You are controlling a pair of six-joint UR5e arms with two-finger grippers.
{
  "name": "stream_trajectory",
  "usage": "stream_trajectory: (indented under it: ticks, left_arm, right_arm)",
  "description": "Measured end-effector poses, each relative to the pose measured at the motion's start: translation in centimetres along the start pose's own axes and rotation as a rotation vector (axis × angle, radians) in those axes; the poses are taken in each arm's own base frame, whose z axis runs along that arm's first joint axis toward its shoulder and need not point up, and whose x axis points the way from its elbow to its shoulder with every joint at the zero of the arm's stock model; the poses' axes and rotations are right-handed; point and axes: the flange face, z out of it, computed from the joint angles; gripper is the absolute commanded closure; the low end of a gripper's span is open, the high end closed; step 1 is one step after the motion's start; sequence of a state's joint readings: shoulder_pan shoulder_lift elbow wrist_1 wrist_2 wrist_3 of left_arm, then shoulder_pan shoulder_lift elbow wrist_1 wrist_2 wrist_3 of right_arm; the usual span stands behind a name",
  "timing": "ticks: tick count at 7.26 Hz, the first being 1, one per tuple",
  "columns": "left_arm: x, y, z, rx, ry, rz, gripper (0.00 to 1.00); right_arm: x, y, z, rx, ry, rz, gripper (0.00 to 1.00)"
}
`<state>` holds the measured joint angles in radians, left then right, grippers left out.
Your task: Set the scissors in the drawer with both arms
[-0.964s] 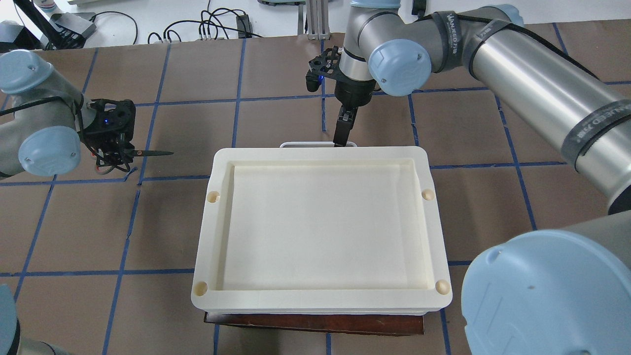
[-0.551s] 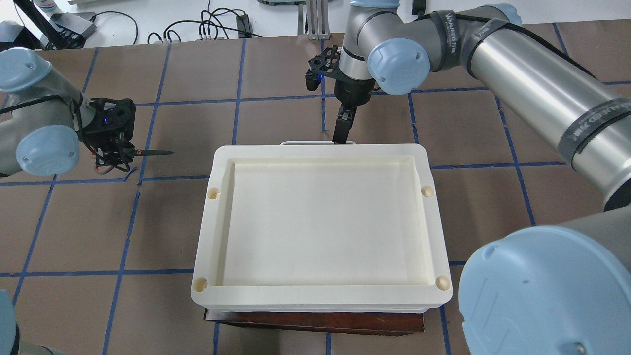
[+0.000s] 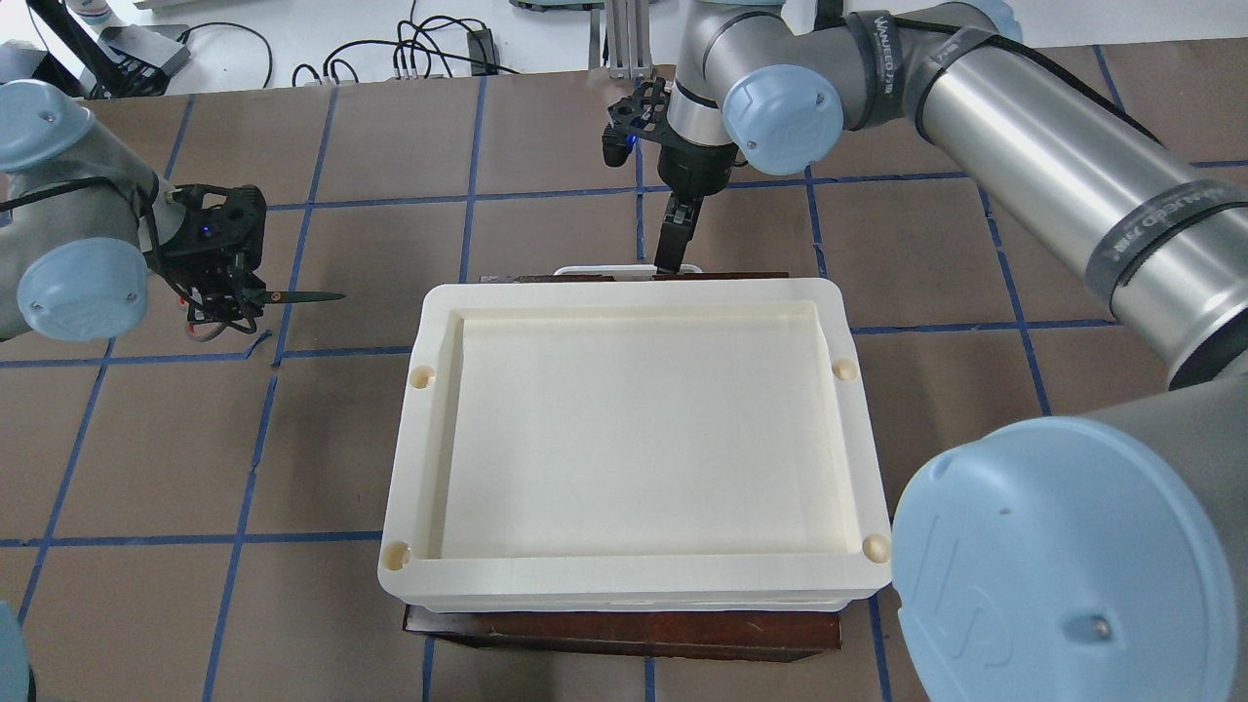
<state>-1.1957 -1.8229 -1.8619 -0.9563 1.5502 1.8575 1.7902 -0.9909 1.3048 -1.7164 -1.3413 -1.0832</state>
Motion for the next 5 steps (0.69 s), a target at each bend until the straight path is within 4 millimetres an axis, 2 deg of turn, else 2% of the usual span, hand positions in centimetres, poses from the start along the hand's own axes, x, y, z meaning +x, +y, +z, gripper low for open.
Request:
stream_trajectory:
  ticks: [5]
  left_arm:
    - [-0.6, -2.5, -3.4, 0.012, 0.000, 0.019, 0.87]
  right_arm:
    - [2.3, -1.3, -0.1, 0.017, 0.017, -0.005, 0.00]
